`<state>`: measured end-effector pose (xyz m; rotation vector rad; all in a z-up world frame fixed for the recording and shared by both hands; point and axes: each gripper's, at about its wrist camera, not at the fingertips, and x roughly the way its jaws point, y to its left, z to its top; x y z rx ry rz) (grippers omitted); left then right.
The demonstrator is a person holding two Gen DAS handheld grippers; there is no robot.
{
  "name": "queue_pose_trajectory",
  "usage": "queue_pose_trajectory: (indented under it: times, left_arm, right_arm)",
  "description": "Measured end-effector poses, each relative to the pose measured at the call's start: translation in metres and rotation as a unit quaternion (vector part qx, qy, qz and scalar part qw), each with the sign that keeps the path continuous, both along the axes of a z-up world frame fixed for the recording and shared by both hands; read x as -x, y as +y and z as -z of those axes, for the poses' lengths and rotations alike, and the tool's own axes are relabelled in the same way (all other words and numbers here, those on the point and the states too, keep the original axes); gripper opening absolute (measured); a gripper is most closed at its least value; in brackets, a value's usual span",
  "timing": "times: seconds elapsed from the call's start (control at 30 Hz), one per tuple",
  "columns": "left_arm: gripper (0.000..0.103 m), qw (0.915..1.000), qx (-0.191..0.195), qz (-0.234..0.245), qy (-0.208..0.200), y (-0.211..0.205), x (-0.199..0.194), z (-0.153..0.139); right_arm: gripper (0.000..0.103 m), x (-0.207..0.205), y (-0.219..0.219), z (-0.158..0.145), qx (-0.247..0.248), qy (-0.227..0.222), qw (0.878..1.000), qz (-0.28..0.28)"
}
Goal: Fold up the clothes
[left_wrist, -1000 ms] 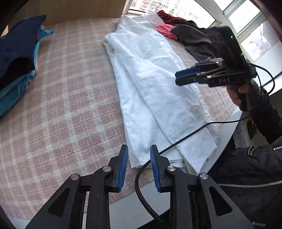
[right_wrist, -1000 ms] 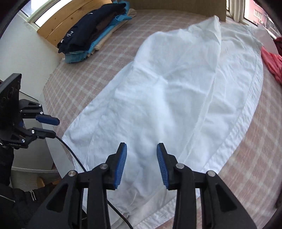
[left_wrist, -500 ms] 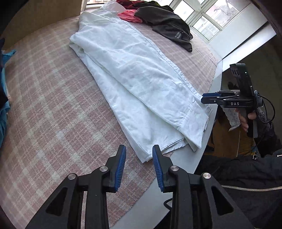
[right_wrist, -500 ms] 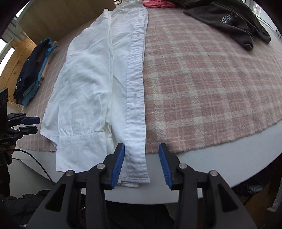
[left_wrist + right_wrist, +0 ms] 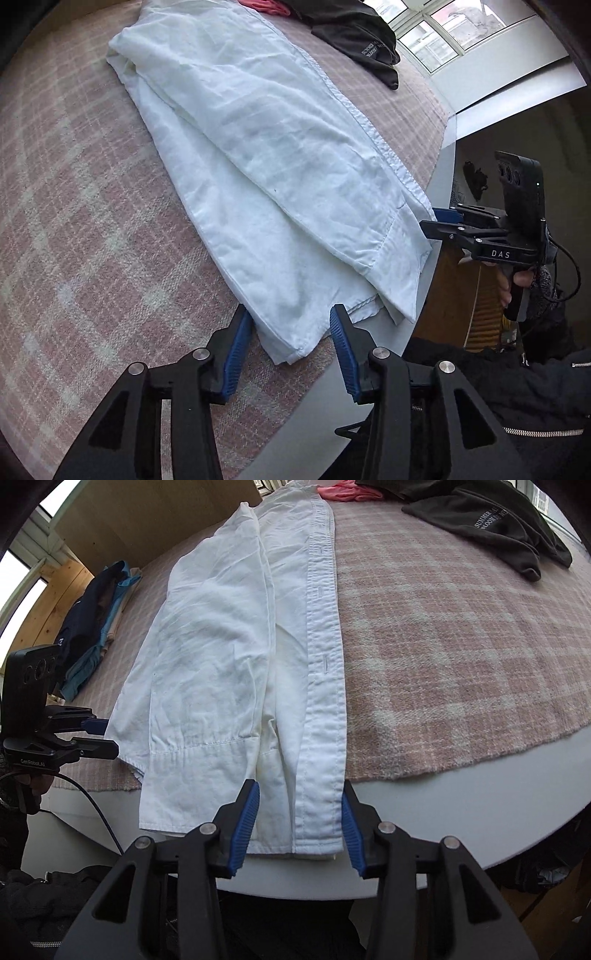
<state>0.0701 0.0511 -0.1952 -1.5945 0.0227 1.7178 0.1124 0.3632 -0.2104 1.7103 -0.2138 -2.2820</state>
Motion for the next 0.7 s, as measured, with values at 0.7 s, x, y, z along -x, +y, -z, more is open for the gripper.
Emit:
queue_pose_trajectory:
  times: [0.7]
  left_arm:
    - [0.010, 0.9934, -0.115, 0.000, 0.008, 0.005, 0.018, -0.055]
  right_arm:
    - [0.009, 0.028, 0.031, -0.051, 0.224, -0.050, 0.973, 0.019]
